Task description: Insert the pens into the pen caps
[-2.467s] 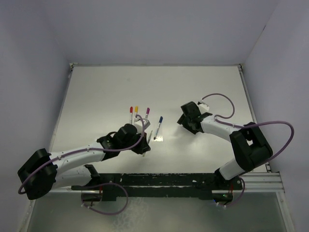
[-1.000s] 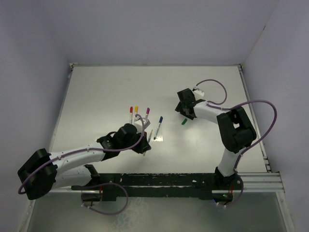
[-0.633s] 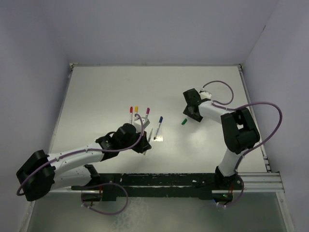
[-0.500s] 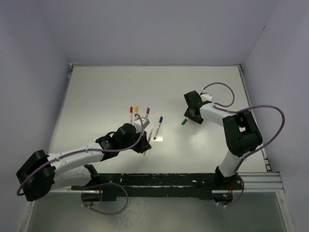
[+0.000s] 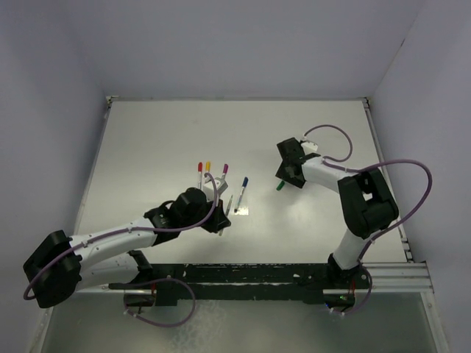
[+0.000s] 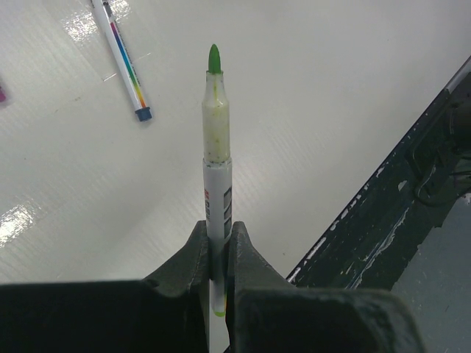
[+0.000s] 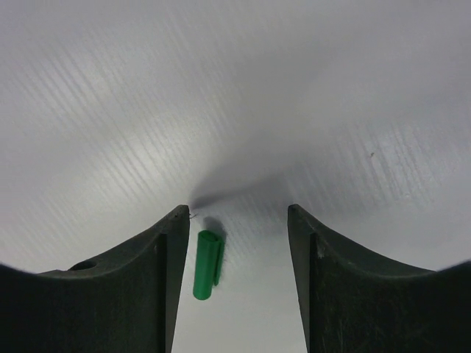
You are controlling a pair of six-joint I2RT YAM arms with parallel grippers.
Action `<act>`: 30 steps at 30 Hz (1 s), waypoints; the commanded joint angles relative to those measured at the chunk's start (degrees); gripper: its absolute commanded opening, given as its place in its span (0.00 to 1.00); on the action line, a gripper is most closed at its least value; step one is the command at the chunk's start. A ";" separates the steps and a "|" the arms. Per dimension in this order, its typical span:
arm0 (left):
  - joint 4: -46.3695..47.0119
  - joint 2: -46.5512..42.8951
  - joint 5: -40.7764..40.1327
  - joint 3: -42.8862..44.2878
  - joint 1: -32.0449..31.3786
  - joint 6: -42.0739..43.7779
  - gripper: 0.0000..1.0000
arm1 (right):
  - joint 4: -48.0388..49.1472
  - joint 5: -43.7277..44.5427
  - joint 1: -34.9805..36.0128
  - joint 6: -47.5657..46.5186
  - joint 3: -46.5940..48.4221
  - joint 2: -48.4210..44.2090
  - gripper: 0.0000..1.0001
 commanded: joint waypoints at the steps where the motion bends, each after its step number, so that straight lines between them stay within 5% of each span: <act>1: 1.74 -1.82 0.51 -0.19 0.16 0.93 0.00 | -1.30 -2.45 0.42 0.56 4.64 2.78 0.57; 15: 2.81 -0.90 0.86 0.20 0.16 1.18 0.00 | -5.85 -0.22 8.12 3.41 5.55 6.81 0.51; 30: 1.98 -4.24 0.04 -1.09 0.17 0.55 0.00 | -7.61 0.31 8.74 6.42 2.57 5.32 0.49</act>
